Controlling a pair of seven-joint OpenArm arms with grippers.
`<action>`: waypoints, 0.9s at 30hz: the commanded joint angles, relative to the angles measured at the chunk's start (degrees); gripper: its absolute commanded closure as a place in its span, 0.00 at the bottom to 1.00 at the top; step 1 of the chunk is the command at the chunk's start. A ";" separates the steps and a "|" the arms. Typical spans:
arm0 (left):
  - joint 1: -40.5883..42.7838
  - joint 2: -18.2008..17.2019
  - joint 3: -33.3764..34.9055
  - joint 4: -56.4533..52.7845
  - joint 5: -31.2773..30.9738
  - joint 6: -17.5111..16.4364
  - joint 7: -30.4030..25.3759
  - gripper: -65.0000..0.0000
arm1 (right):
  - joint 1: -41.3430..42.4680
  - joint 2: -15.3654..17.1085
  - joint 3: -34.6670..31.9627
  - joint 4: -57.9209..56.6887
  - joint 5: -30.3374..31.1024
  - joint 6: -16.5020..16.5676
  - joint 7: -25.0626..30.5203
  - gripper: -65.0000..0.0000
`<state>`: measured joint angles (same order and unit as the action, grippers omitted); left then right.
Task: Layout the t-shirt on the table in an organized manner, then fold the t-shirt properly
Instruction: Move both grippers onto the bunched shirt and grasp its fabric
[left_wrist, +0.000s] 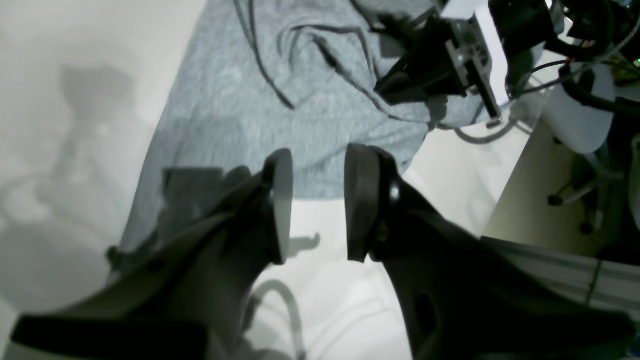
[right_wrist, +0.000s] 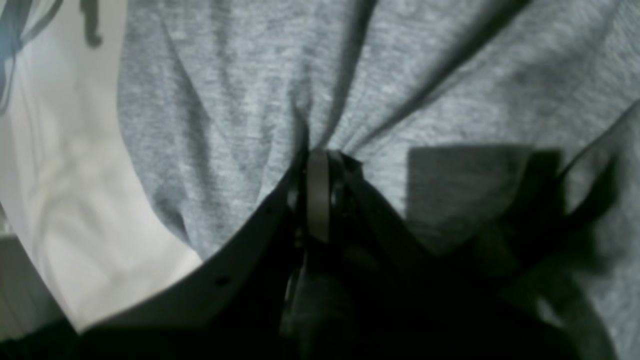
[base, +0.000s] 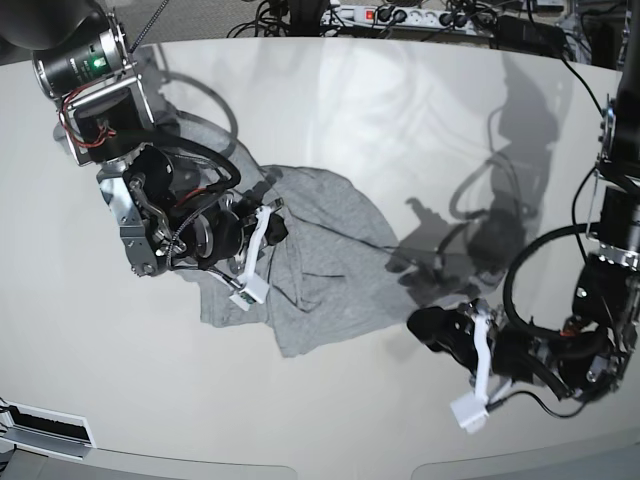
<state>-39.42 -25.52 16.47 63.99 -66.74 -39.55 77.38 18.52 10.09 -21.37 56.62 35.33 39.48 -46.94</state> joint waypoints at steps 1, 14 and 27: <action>-0.87 -0.09 -0.42 0.76 -1.27 -0.45 -0.87 0.70 | 1.55 0.13 0.09 2.34 0.90 0.52 0.72 1.00; 8.79 5.51 -0.42 0.74 19.56 3.39 -23.21 0.42 | 10.93 0.59 0.09 5.86 3.50 0.52 -9.18 0.61; 11.32 16.13 -0.42 -8.33 40.70 9.20 -41.79 0.42 | 12.79 6.88 0.15 5.90 6.86 0.52 -9.88 0.61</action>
<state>-26.52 -9.56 16.36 54.81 -25.21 -30.15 36.56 29.43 16.32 -21.56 61.60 41.32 39.68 -57.47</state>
